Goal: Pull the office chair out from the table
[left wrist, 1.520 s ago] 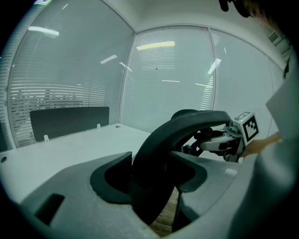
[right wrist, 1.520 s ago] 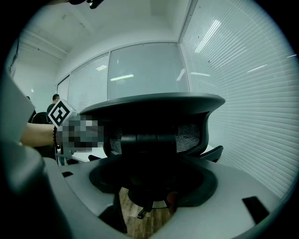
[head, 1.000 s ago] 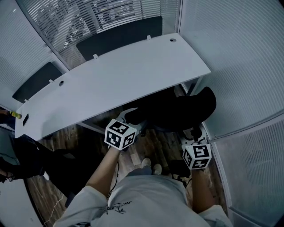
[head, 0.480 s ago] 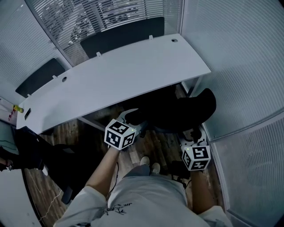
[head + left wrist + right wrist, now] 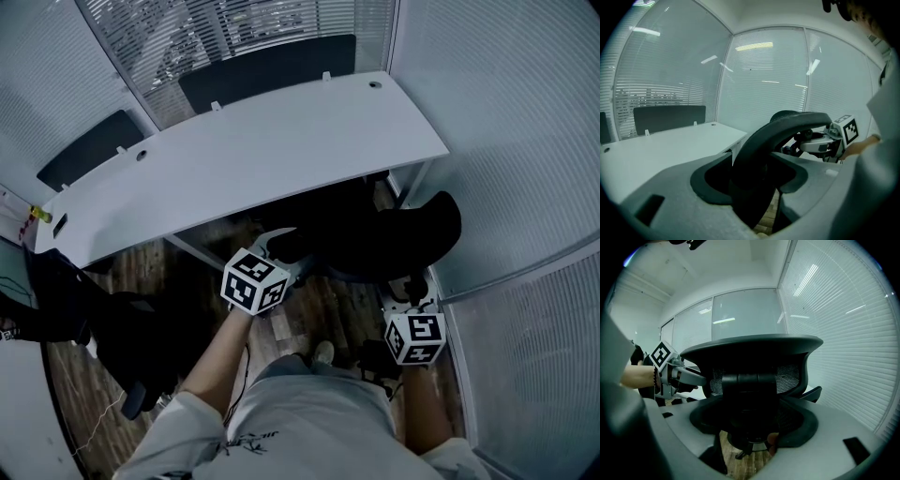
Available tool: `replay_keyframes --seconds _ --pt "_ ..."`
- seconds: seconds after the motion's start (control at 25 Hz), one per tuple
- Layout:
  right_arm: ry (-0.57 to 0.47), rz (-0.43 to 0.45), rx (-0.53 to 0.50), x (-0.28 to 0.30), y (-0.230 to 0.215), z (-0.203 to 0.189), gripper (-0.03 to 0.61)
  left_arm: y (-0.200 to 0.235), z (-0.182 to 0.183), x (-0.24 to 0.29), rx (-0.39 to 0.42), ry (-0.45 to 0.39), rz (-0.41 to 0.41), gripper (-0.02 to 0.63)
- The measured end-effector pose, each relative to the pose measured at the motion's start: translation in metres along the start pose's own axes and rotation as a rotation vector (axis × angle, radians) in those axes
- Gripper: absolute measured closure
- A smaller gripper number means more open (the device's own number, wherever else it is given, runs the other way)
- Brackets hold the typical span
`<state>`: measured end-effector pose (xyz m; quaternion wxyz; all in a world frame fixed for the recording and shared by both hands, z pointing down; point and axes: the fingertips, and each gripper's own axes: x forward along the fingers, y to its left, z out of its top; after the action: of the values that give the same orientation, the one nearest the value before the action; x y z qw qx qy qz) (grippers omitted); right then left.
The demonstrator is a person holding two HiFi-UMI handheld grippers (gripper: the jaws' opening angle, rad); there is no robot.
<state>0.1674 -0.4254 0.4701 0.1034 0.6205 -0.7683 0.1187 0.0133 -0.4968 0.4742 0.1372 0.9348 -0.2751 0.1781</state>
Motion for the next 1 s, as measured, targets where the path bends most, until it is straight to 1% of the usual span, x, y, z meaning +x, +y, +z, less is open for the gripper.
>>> replay_keyframes --seconds 0.44,0.72,1.0 --pt "-0.009 -0.017 0.008 -0.022 0.005 -0.01 0.304 -0.018 -0.01 -0.01 0.006 0.0 -0.005 0.374" --pt "-0.002 -0.031 0.011 -0.039 0.017 -0.015 0.304 -0.028 -0.016 -0.024 0.012 0.004 -0.019 0.374" --pt "0.006 -0.021 0.004 -0.054 0.028 -0.024 0.304 -0.039 -0.027 -0.037 0.011 0.008 -0.027 0.374"
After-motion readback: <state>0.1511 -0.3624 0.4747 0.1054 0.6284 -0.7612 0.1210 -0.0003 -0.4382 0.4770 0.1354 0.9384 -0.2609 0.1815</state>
